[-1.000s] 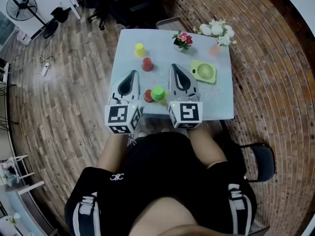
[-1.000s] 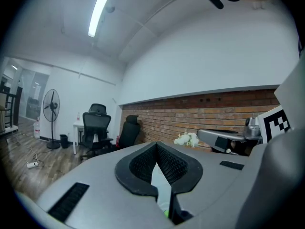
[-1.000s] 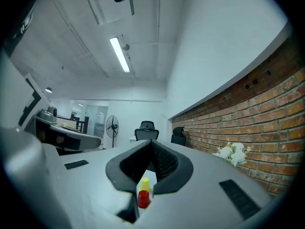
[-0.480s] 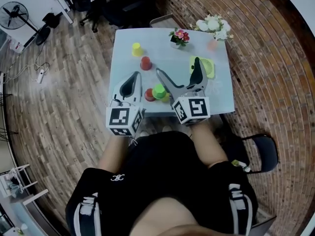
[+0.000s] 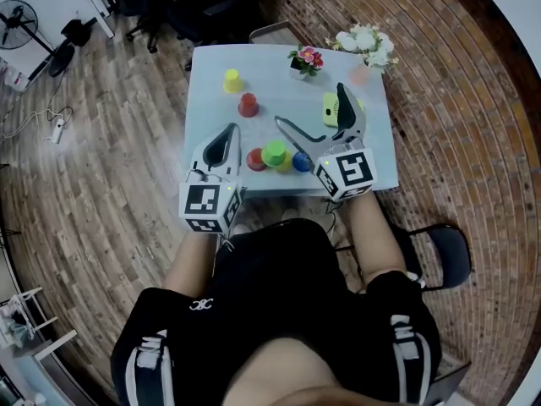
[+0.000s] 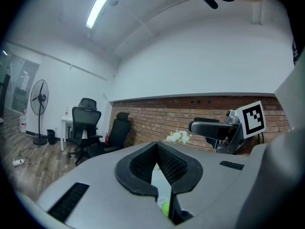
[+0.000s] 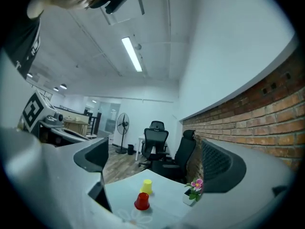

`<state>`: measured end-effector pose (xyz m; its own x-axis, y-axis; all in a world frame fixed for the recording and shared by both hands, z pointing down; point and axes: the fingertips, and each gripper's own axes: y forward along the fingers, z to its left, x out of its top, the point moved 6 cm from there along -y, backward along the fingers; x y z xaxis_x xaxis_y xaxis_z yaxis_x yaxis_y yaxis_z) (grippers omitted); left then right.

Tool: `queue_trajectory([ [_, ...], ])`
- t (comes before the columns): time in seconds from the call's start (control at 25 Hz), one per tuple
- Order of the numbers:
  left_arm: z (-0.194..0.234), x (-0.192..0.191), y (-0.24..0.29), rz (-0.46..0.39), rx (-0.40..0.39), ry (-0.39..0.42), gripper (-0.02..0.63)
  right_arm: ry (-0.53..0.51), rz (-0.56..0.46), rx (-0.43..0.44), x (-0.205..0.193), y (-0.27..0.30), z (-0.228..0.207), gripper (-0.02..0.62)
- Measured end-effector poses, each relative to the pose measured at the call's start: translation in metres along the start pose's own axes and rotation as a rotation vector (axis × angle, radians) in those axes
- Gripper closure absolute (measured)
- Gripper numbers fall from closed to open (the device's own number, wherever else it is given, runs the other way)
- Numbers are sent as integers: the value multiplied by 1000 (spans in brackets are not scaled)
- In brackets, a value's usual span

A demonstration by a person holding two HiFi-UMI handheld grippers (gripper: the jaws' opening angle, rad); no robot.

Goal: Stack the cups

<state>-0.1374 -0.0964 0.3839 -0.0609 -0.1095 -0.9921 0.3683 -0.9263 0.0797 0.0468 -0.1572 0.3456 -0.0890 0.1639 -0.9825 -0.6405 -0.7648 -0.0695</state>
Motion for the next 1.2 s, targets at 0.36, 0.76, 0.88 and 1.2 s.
queue_trajectory([
  [0.36, 7, -1, -1, 19, 104, 9, 604, -439, 180, 331, -13, 39, -23, 23],
  [0.76, 4, -6, 4, 34, 325, -3, 604, -962, 464, 788, -90, 98, -38, 23],
  [0.88, 6, -11, -2, 47, 402, -23, 604, -988, 555, 935, -116, 115, -38, 24],
  [1.2, 3, -40, -17, 98, 620, -79, 604, -808, 747, 1236, -175, 165, -24, 25],
])
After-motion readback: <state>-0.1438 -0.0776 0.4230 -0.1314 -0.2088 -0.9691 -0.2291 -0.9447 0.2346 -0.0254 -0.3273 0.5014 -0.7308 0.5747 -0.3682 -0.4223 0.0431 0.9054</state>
